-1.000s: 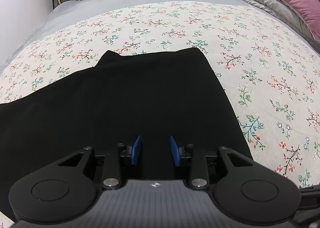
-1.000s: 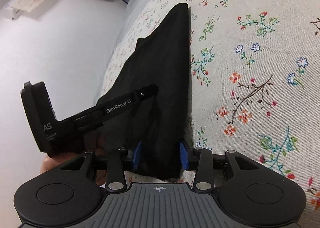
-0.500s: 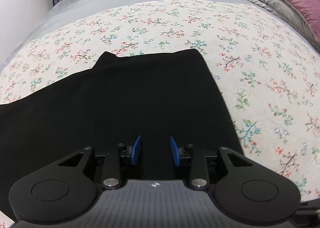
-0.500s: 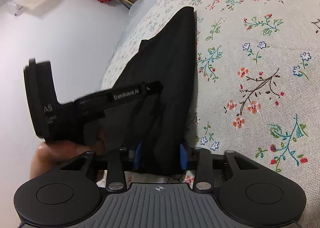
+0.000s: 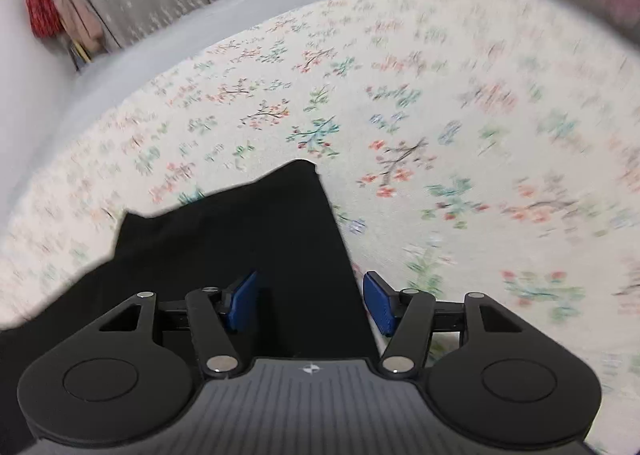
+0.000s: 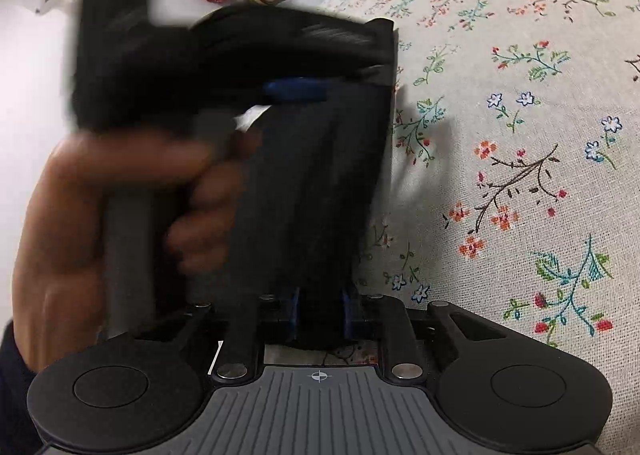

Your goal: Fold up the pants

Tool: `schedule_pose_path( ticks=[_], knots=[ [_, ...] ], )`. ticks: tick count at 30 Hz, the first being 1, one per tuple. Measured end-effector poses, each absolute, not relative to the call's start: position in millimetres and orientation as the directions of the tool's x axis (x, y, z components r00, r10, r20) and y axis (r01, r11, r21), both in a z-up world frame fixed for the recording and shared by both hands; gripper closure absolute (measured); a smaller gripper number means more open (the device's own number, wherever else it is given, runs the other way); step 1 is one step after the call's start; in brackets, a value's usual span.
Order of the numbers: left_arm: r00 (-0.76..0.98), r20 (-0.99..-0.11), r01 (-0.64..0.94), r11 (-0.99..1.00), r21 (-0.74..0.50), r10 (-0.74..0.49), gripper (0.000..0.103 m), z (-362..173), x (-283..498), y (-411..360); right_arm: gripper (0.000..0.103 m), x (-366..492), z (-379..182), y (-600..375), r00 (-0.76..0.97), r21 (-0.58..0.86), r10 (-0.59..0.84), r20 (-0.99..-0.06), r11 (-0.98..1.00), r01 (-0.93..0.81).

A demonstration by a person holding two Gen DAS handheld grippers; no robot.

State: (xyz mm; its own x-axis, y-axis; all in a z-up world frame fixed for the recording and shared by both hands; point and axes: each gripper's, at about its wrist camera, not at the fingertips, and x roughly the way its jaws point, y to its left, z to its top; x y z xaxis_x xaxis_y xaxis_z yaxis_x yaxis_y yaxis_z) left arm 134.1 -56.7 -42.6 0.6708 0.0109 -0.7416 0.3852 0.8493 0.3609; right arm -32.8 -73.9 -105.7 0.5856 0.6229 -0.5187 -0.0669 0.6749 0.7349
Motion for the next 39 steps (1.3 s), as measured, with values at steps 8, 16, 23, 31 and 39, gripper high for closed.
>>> schedule_pose_path(
  ticks=[8,16,23,31,39],
  knots=[
    [0.729,-0.672,0.362,0.758,0.543,0.133,0.079,-60,141,-87,0.083,-27,-114,-75,0.573,0.753,0.649,-0.501,0.653,-0.081],
    [0.709,-0.705,0.291,0.905,0.309,0.013,0.082,-15,157,-62,0.09,-31,-92,-76,0.6,0.695,0.624,-0.5,0.703,-0.152],
    [0.685,-0.725,0.217,0.97,0.106,-0.074,0.082,26,174,-83,0.092,-32,-61,-112,0.624,0.655,0.623,-0.472,0.722,-0.225],
    [0.659,-0.739,0.232,0.973,0.022,-0.14,0.082,24,163,-166,0.092,-56,-37,-194,0.678,0.592,0.539,-0.499,0.784,-0.188],
    [0.597,-0.794,0.273,0.96,0.066,-0.115,0.081,-31,162,-214,0.092,-87,-60,-253,0.659,0.556,0.45,-0.603,0.829,-0.058]
  ],
)
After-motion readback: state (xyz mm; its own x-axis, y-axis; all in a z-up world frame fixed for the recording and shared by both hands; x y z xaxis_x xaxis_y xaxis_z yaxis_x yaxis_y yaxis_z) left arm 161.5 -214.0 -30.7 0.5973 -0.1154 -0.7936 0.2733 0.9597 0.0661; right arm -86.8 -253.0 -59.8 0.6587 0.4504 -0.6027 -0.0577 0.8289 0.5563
